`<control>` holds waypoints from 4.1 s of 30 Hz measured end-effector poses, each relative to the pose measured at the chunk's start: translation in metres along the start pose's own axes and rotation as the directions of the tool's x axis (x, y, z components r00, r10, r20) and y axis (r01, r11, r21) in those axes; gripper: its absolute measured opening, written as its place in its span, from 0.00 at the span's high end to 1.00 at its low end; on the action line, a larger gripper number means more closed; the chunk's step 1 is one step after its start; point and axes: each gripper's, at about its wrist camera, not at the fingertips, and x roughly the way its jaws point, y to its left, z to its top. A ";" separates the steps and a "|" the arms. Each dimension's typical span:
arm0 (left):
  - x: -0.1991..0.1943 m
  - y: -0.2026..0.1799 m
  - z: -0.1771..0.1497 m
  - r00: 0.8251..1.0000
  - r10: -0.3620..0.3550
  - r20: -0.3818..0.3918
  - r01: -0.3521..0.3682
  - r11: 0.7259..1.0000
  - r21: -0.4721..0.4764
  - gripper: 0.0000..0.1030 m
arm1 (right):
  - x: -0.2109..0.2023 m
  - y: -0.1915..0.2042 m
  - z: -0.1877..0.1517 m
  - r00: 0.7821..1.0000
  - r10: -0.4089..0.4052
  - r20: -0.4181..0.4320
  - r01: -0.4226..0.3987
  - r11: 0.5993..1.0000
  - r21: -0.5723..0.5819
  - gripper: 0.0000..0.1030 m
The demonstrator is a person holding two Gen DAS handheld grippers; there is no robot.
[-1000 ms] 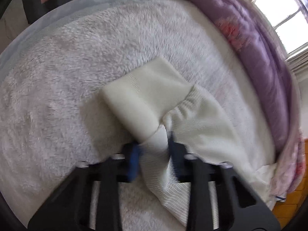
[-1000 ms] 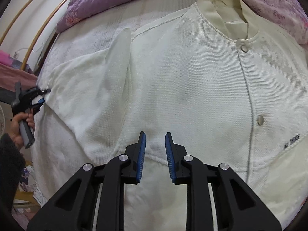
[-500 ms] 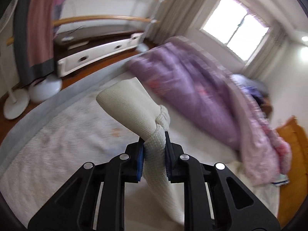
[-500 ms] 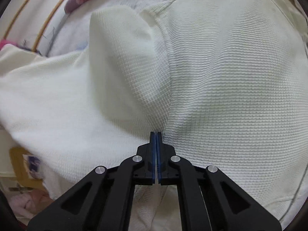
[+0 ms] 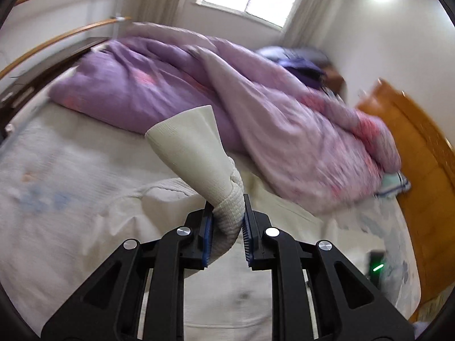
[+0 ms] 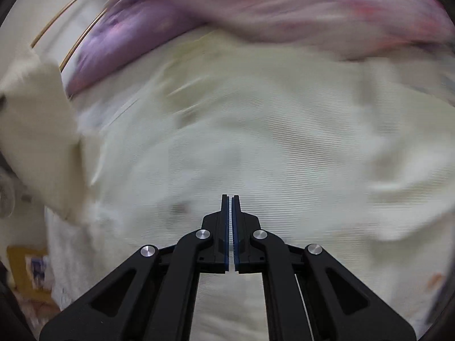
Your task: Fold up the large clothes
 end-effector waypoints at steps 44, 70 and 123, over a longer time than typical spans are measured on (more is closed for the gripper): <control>0.222 -0.122 -0.174 0.833 0.147 -0.534 -0.103 0.988 0.111 0.14 | -0.086 -0.445 0.003 0.943 -0.322 0.080 0.139 0.604 0.785 0.94; 0.044 0.111 -0.077 0.901 0.209 -0.380 -0.256 0.964 -0.076 0.14 | -0.047 0.127 0.018 0.941 0.073 0.329 -0.051 0.996 -0.077 0.96; 0.065 0.147 -0.071 0.704 0.630 -0.327 -0.666 0.746 0.003 0.19 | 0.014 -0.074 -0.001 0.999 -0.032 -0.011 0.033 0.985 0.167 0.71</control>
